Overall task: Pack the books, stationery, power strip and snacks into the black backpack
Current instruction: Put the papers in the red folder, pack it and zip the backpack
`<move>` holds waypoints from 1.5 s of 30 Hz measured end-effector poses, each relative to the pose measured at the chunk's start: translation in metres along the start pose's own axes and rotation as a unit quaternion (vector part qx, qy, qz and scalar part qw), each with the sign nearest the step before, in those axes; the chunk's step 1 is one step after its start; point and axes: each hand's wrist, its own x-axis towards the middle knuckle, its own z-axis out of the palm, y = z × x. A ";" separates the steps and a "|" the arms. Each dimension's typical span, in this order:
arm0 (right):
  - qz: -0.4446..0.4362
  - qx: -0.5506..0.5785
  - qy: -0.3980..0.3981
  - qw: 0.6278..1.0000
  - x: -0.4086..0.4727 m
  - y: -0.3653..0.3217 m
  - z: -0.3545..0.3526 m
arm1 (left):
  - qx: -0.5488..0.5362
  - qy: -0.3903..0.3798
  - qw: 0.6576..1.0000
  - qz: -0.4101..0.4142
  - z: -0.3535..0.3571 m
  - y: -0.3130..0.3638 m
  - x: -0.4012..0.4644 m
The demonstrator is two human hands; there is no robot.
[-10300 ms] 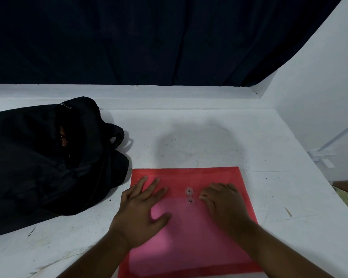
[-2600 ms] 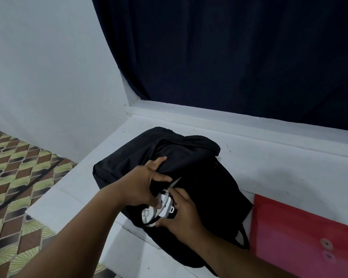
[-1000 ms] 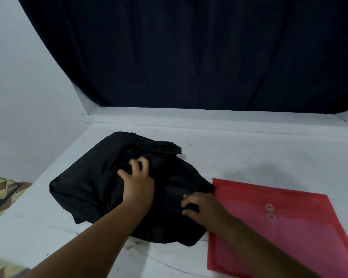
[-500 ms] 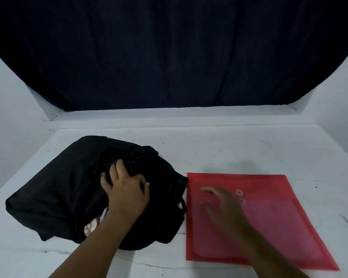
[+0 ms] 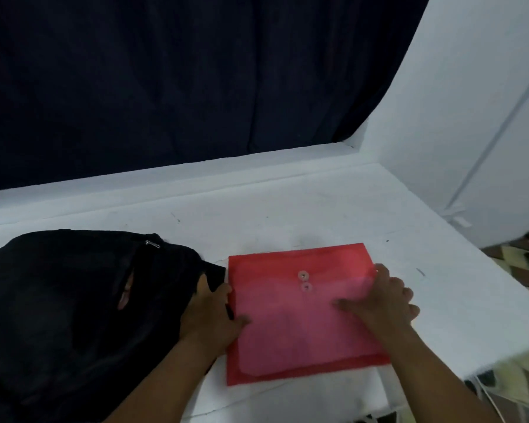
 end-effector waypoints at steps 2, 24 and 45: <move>0.026 0.054 -0.007 0.998 0.005 0.006 -0.014 | -0.012 0.007 1.000 0.003 0.003 -0.006 0.003; -0.241 0.536 -0.188 0.787 0.000 -0.084 -0.113 | 0.016 0.151 0.988 -0.025 -0.120 -0.064 -0.013; -0.282 0.341 -0.331 0.833 -0.012 -0.143 -0.083 | 0.152 0.114 0.980 -0.052 -0.135 -0.128 -0.053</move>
